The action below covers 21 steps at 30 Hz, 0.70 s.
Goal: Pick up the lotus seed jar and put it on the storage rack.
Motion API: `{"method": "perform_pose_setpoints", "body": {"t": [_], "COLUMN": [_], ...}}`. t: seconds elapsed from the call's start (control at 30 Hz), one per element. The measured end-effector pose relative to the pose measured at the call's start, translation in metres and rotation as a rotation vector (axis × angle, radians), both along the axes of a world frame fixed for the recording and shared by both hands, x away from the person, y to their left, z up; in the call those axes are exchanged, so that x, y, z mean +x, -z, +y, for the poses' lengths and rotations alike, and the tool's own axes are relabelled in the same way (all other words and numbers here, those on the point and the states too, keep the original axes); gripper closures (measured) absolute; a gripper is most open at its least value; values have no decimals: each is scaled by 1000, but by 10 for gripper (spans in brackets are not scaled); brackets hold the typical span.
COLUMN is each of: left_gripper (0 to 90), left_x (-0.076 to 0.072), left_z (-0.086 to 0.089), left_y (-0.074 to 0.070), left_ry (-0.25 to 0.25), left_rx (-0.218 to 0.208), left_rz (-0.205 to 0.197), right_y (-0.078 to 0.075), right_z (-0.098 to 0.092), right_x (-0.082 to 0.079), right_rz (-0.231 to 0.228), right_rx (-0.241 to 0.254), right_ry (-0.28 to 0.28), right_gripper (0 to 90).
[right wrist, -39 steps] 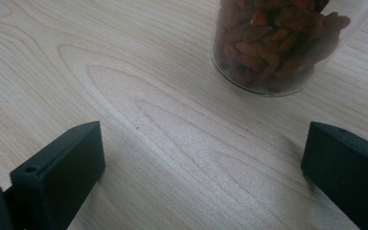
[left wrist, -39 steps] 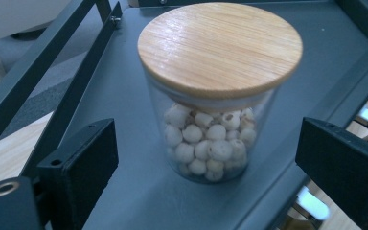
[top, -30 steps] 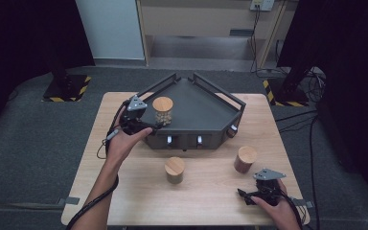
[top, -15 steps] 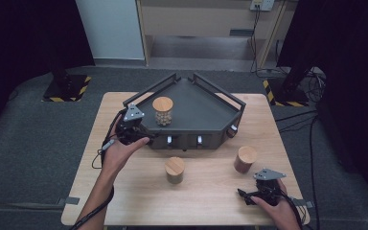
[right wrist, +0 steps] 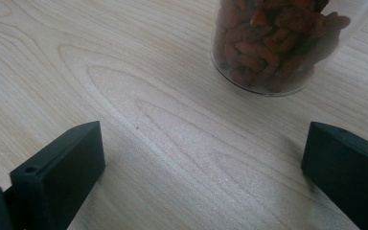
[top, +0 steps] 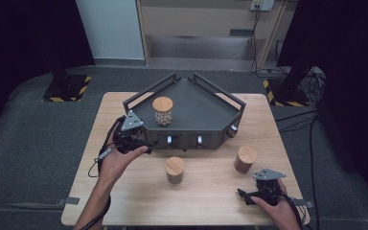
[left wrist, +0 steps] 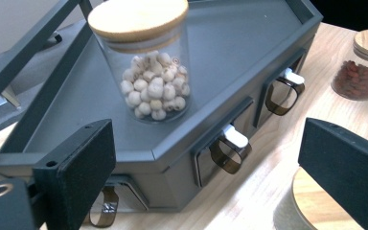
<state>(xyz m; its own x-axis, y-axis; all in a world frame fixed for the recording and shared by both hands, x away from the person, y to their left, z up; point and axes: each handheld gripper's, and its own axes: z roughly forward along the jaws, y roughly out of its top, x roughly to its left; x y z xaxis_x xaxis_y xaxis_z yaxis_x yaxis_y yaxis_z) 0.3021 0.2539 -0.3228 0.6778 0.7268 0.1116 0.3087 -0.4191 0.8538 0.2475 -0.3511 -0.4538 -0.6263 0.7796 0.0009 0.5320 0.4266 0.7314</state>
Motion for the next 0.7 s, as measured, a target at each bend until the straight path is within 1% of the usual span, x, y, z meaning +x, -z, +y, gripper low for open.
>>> {"method": "perform_pose_setpoints", "body": {"t": [0.07,0.2,0.3,0.47,0.57,0.63,0.7], "left_gripper": [46,43,41,42,44,47,49], "left_x": [-2,-7,-10,-16,-19,-21,-24], "left_z": [1,3,4,5,6,9,9], "left_y": [1,6,8,12,15,19,21], "left_ry": [0,-2,-3,-9,-6,-4,-5], "left_rx": [6,1,15,24,20,2,4], "left_rz": [4,6,5,4,10,15,14], "right_y": [0,0,0,0,0,0,0], "right_z": [0,0,0,0,0,0,0], "right_x": [0,0,0,0,0,0,0], "right_rz": [0,0,0,0,0,0,0], "right_rx": [0,0,0,0,0,0,0], "right_ry": [0,0,0,0,0,0,0], "right_gripper": [15,15,15,14,14,14,15]}}
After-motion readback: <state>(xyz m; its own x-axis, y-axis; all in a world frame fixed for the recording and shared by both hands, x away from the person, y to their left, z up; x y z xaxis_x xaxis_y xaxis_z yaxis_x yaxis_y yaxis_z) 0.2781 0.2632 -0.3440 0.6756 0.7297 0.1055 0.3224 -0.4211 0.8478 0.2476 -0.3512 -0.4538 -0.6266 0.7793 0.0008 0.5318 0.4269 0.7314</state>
